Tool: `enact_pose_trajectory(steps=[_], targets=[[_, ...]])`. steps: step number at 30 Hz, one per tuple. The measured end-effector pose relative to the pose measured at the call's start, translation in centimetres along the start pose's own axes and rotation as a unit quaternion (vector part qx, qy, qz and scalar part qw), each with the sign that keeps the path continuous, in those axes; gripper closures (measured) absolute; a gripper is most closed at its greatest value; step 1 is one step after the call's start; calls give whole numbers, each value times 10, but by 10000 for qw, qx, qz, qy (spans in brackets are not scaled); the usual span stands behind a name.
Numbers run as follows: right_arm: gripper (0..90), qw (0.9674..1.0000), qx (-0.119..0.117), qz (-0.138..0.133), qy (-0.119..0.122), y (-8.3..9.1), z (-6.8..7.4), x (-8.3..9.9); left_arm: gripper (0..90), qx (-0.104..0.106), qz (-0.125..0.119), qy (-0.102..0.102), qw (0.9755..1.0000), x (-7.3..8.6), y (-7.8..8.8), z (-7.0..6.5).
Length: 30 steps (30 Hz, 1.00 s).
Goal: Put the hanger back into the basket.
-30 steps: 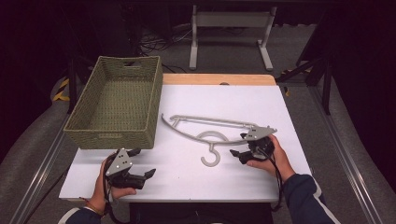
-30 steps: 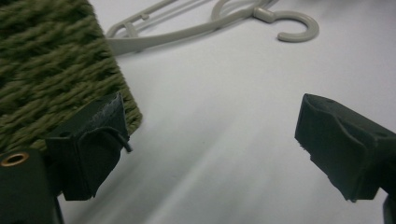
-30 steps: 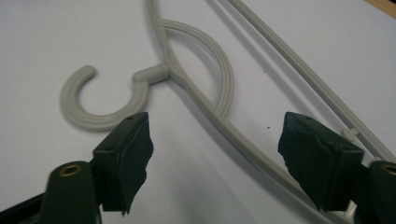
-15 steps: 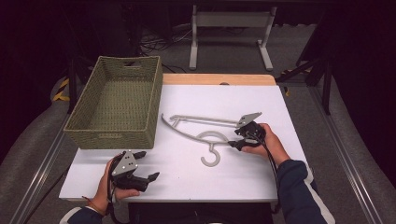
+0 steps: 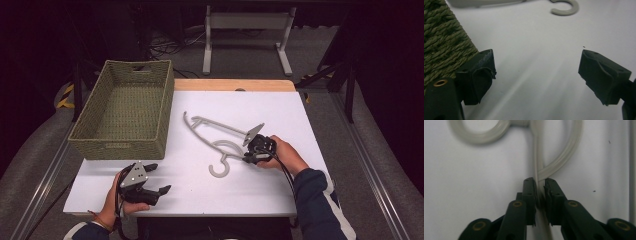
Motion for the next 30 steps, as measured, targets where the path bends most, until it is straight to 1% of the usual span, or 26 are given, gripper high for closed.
enact_pose_trajectory(steps=[2,3,4,5,6,10,12,13,14,15,16,17,19,20,22,23,24,25,27,30], targets=[[820,9999,79,104,-109,-1,1,-1,150,8,4,-3,10000,0,0,0],[820,9998,107,133,-59,-1,2,-1,151,10,4,-5,10000,0,0,0],[821,9998,118,121,-46,-1,2,-1,151,-18,12,0,10000,0,0,0],[820,9998,139,81,-98,-1,2,-1,152,-18,9,1,10000,0,0,1],[820,9998,139,81,-98,-1,2,-1,153,-18,9,1,10000,0,0,1],[820,9990,105,-331,-298,1,1,2,152,-41,-34,-3,10000,0,1,3],[819,9977,79,-514,-425,2,3,1,137,-82,-102,-191,9997,1,3,4],[819,9967,109,-629,-493,3,2,0,127,-165,-112,-258,9995,2,3,5],[819,9958,123,-711,-569,5,2,-1,125,-180,-133,-221,9995,2,5,6],[820,9928,211,-928,-734,10,0,-3,125,-164,-158,-195,9995,2,6,7],[820,9928,211,-928,-734,10,0,-3,125,-164,-158,-195,9995,2,6,7],[820,9899,296,-1088,-859,14,-2,-4,125,-244,-169,-194,9994,2,8,10],[820,9842,366,-1377,-1050,22,-6,-5,125,-241,-219,-145,9994,1,10,12],[820,9824,384,-1484,-1067,24,-7,-6,125,-249,-237,-89,9994,1,11,13],[820,9789,482,-1677,-1064,30,-8,-7,134,-292,-242,-44,9993,1,11,14],[820,9767,502,-1784,-1082,32,-8,-9,134,-263,-258,-21,9993,0,12,13],[820,9748,534,-1896,-1043,35,-8,-11,140,-252,-272,-29,9993,-1,12,13],[820,9739,573,-1960,-990,36,-7,-12,148,-275,-270,-7,9993,-2,11,13],[820,9676,559,-2260,-973,43,-5,-17,154,-204,-289,10,9994,-6,9,10],[820,9584,566,-2639,-929,50,-1,-24,174,-143,-313,1,9994,-13,3,5]])
Point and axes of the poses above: each handheld gripper's, and its own axes: y roughly backward along the jaws, x roughly out of its underside, z roughly to its left, the point moved 9 cm from there along -y, roughly forward along the jaws, and after that the axes turned 15 degrees about -x, right-handed, at the moved point
